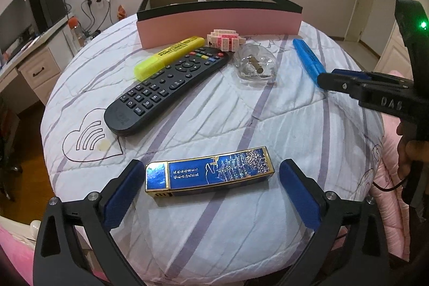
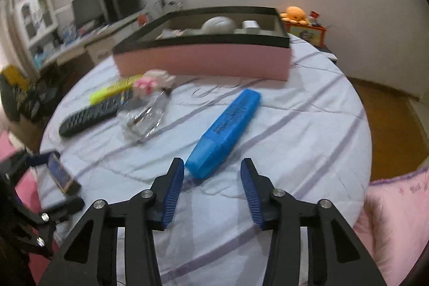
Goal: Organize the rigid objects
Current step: 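Grasp the blue-gold lighter box with the left tool while the right tool grasps the blue highlighter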
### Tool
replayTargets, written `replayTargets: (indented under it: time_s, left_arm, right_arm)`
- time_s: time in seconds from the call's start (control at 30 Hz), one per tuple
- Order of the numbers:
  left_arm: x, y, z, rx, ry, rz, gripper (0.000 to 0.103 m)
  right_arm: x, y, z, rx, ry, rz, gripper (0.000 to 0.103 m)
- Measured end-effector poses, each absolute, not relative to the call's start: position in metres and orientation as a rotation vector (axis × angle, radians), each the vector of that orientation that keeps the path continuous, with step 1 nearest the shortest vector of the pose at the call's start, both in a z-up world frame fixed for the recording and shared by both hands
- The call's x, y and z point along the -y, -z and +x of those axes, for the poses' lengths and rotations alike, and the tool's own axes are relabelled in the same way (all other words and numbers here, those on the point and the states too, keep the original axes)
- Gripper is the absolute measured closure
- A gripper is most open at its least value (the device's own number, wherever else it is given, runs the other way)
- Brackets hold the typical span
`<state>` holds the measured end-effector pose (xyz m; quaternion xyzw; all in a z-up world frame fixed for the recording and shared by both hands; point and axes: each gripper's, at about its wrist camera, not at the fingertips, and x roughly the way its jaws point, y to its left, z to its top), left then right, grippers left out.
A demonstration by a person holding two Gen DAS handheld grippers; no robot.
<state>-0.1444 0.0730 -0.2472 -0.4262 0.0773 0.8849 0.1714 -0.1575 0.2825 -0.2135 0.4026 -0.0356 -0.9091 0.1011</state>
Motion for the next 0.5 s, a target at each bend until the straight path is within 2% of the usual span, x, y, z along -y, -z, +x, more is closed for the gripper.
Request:
replayTargets:
  time_s: [0.07,0.13,0.37,0.4,0.43,0.5]
  left_arm:
    - [-0.073,0.247,-0.145,-0.213,-2.514,-1.213,0.001]
    - [-0.073,0.247,-0.145,-0.209,-2.52,-1.213,0.001]
    - [-0.075,0.249,-0.149,-0.182,-2.552,-1.198,0.001]
    - [-0.075,0.25,-0.149,-0.181,-2.561,-1.191,0.001]
    - [-0.076,0.25,-0.149,-0.188,-2.57,-1.183,0.004]
    - [-0.077,0.249,-0.148,-0.201,-2.576,-1.157,0.012]
  right_arm:
    - [-0.283,0.213,-0.16,0.137,2.676,1.187,0.047]
    - [-0.279,0.212,-0.165,0.113,2.706,1.175,0.033]
    - [-0.271,0.22,-0.195,0.051,2.747,1.192,0.032]
    - [-0.271,0.222,-0.196,0.029,2.743,1.193,0.037]
    - [-0.27,0.222,-0.196,-0.016,2.749,1.186,0.05]
    - [-0.273,0.222,-0.194,-0.057,2.752,1.179,0.062]
